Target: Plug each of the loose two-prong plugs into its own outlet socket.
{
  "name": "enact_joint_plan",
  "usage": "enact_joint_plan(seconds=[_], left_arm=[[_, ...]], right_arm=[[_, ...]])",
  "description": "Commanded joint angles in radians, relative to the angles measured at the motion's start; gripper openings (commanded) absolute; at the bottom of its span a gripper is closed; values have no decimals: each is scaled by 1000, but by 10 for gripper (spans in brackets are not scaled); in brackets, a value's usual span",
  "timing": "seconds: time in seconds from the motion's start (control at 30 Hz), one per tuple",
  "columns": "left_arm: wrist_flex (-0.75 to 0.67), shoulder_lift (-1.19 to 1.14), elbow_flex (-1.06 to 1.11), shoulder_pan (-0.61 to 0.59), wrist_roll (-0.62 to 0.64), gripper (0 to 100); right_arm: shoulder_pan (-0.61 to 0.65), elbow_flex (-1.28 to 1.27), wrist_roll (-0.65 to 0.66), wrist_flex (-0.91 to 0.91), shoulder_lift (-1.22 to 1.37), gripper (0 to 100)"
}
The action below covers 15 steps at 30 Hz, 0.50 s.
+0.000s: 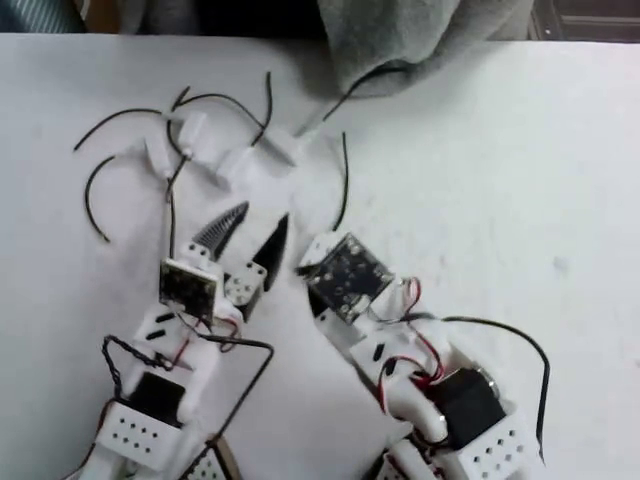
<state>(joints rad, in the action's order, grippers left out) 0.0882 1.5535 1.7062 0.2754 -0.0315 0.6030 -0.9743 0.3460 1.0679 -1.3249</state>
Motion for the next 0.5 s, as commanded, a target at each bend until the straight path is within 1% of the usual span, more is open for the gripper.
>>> enact_joint_plan(seconds=[0.0, 0.13, 0.3, 0.37, 0.47], left_arm=[[21, 21, -6, -53, 11, 192], [57, 21, -6, -176, 21, 192], [89, 21, -6, -328, 164, 192], [114, 21, -6, -389, 189, 192], [121, 19, -6, -463, 190, 192]], right_arm=[[-56, 87, 14, -31, 27, 19], [-114, 153, -5, -33, 174, 19], [-166, 281, -227, -39, 450, 19], [-166, 333, -304, -38, 542, 19], [-160, 387, -394, -36, 634, 19]])
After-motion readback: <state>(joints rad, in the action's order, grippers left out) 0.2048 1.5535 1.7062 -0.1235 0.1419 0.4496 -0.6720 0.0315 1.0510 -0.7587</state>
